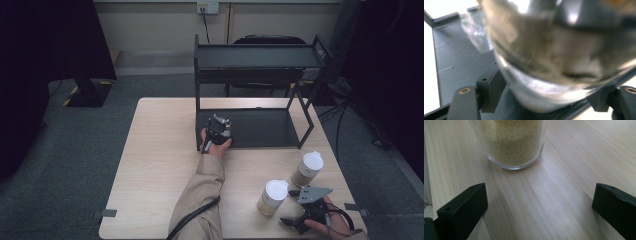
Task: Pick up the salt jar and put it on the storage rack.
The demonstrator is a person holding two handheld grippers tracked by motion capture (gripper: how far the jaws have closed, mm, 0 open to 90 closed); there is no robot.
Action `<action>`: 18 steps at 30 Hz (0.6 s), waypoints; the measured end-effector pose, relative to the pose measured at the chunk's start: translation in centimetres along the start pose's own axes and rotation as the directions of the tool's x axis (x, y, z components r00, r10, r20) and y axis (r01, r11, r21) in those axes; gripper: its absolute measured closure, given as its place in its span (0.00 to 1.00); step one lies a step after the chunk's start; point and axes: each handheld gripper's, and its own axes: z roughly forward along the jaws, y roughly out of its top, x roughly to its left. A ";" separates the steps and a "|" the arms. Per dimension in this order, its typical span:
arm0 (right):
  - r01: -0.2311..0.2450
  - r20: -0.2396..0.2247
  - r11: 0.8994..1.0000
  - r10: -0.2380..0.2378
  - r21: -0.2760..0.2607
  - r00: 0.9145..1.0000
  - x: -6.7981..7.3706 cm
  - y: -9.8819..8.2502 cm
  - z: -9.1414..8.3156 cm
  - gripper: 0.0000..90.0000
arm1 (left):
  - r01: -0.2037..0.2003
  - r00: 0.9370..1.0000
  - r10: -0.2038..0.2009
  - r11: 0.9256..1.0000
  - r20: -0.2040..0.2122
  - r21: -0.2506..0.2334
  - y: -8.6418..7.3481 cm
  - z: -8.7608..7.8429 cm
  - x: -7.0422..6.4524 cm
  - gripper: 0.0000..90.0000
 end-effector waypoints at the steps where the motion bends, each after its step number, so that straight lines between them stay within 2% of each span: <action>1: 0.000 0.000 1.000 0.000 0.000 1.000 0.0 0.0 0.0 0.00 | 0.009 1.000 -0.009 1.000 -0.005 0.001 -0.1 0.0 0.0 0.26; 3: 0.000 0.000 1.000 0.000 0.000 1.000 0.0 0.0 0.0 0.00 | 0.022 1.000 -0.022 1.000 -0.009 0.000 -0.2 -0.3 0.1 0.22; 9: 0.000 0.000 1.000 0.000 0.000 1.000 0.0 0.0 0.0 0.00 | 0.019 1.000 -0.019 1.000 -0.003 -0.009 -0.4 -0.9 -0.1 0.15; 12: 0.000 0.000 1.000 0.000 0.000 1.000 0.0 0.0 0.0 0.00 | 0.019 1.000 -0.019 1.000 -0.014 -0.003 -0.4 -1.2 -0.4 0.14; 18: 0.001 0.000 1.000 -0.001 -0.001 1.000 0.0 0.0 0.0 0.00 | 0.009 1.000 -0.009 1.000 0.010 -0.013 -0.6 -1.8 -0.6 0.12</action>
